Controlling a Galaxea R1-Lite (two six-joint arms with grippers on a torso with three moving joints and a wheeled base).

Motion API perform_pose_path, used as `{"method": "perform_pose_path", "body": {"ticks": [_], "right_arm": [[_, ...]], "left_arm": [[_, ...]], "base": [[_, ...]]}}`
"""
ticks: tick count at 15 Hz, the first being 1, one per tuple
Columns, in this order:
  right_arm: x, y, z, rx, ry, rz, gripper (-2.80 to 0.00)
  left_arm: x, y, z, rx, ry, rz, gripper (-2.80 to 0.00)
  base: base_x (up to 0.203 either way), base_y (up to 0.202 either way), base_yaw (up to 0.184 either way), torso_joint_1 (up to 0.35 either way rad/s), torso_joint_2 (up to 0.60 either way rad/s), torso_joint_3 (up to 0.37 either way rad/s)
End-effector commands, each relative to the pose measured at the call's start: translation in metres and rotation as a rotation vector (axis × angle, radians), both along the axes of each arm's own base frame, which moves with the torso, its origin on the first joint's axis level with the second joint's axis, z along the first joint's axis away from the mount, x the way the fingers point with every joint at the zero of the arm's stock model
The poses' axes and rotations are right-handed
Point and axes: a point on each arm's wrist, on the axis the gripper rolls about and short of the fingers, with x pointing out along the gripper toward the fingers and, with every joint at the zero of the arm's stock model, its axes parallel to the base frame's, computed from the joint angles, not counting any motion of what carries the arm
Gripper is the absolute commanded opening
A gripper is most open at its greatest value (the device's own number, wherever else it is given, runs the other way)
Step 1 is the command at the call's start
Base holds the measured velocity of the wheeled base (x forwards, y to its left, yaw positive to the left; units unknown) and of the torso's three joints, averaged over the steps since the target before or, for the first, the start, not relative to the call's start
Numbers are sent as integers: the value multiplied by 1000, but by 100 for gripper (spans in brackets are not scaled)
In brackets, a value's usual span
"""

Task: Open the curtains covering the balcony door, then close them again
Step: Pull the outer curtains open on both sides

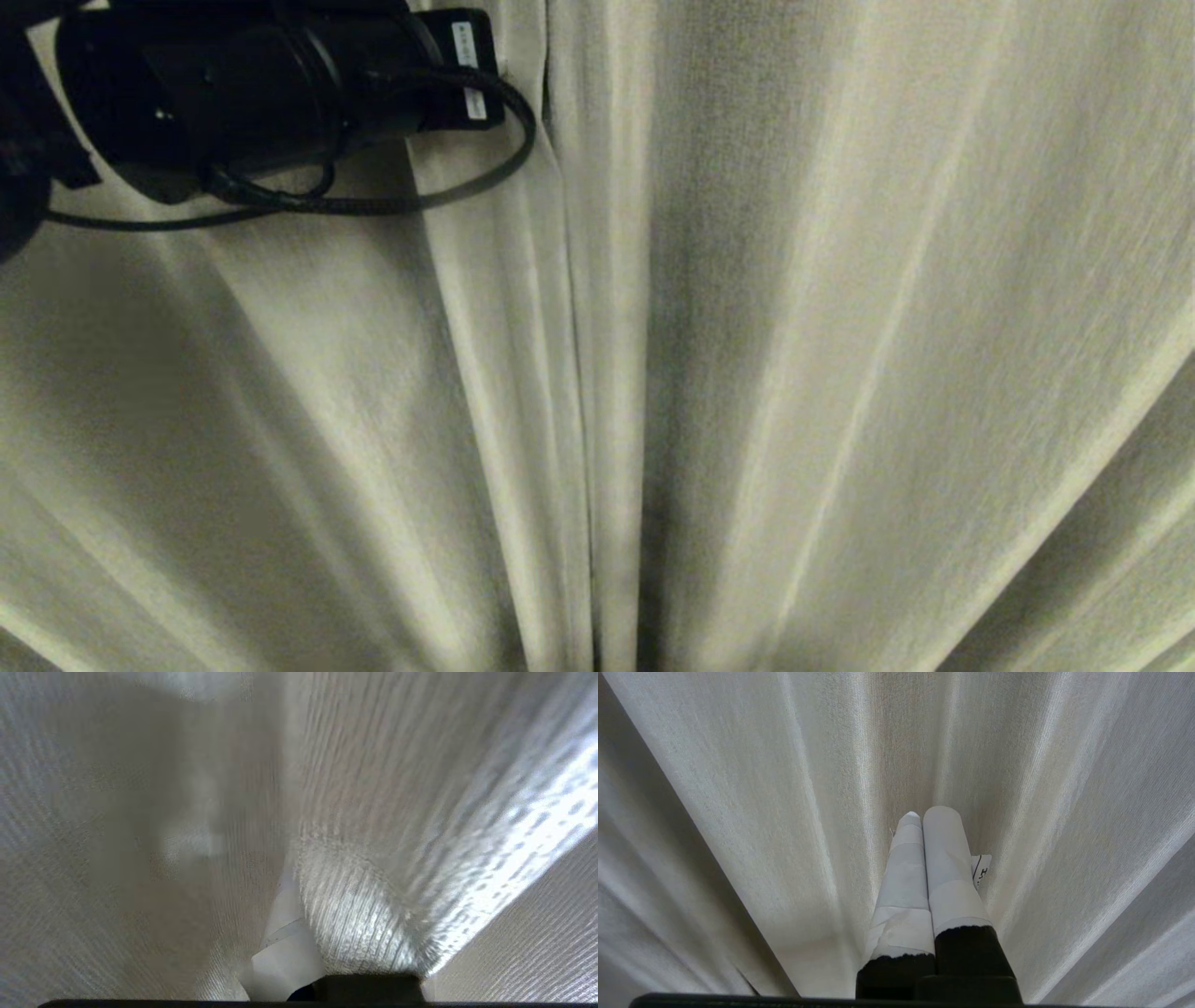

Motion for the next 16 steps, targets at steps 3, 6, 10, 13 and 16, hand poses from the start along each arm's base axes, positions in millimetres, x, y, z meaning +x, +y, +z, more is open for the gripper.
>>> {"method": "perform_pose_path", "body": {"ticks": [3, 6, 10, 13, 16], "right_arm": [[0, 0, 0, 0, 1, 1, -280], [0, 0, 0, 0, 1, -1, -280], [0, 0, 0, 0, 0, -1, -280], [0, 0, 0, 0, 1, 0, -280], [0, 0, 0, 0, 1, -1, -280]], "left_arm": [[-11, 24, 17, -20, -57, 49, -280], [-21, 49, 31, -14, -105, 115, -280], [-33, 87, 42, -7, -120, 228, -280], [-37, 116, 46, 1, -114, 339, -280], [-41, 141, 50, -24, -124, 450, -280]], "base": [[0, 0, 0, 0, 0, 0], [0, 0, 0, 0, 0, 0], [0, 0, 0, 0, 0, 0], [0, 0, 0, 0, 0, 0], [0, 0, 0, 0, 0, 0]]}}
